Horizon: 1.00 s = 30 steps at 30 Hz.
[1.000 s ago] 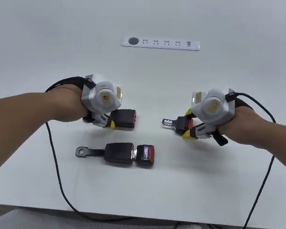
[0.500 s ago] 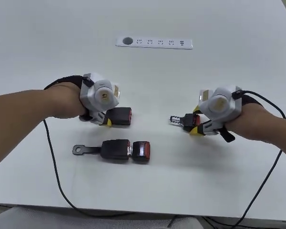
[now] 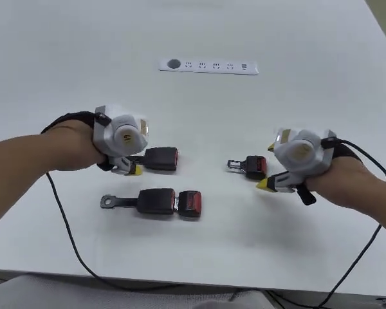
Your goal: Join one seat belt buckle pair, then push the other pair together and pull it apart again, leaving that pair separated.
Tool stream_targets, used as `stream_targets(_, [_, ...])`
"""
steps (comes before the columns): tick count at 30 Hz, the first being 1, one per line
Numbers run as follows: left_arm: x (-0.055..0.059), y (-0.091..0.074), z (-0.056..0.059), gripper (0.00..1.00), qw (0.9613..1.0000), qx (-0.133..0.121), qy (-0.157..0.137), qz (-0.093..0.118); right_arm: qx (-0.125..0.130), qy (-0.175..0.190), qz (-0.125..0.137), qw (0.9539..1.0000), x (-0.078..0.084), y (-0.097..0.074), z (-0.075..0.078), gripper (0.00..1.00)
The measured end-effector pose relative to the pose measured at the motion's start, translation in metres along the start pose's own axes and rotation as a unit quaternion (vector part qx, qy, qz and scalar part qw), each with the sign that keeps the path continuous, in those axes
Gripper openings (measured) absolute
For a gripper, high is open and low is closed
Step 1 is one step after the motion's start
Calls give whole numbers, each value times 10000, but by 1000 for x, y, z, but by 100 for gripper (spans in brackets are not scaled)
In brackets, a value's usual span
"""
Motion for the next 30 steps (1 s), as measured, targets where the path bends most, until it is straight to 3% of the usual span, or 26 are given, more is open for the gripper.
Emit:
stream_targets(2, [5, -10, 6, 48, 9994, -159, -302, 36, 22, 139, 103, 9998, -1, -7, -6, 57])
stream_targets(4, [10, -19, 13, 50, 9991, -171, -369, 92, 50, 212, 223, 9995, 1, -13, -10, 59])
stream_targets(8, [19, -35, 22, 54, 9972, -425, -583, 178, 91, 347, 408, 9985, -1, -25, -21, 63])
stream_targets(10, [28, -44, 26, 56, 9941, -629, -878, 125, 116, 483, 480, 9976, -1, -32, -27, 65])
stream_targets(13, [38, -58, 36, 62, 9878, -767, -1318, 331, 121, 586, 550, 9967, 1, -39, -37, 69])
stream_targets(16, [48, -71, 47, 66, 9845, -870, -1469, 411, 154, 876, 575, 9944, 8, -42, -43, 72])
stream_targets(24, [78, -95, 73, 78, 9762, -885, -1891, 581, 209, 1221, 702, 9898, 19, -50, -50, 77])
stream_targets(26, [83, -100, 80, 81, 9713, -850, -2139, 601, 175, 1165, 625, 9911, 20, -50, -55, 80])
stream_targets(30, [87, -108, 87, 84, 9698, -926, -2157, 660, 214, 1095, 735, 9910, 15, -53, -61, 86])
Point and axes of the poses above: the centre of the closed fingertips' face, and the gripper's own axes: y roughly forward along the fingers, z roughly to its right, x roughly out of its underside, the point moved 6 cm from there along -y, roughly backward along the fingers, and after that the axes turned 4 degrees about z, right-handed, at the moved point
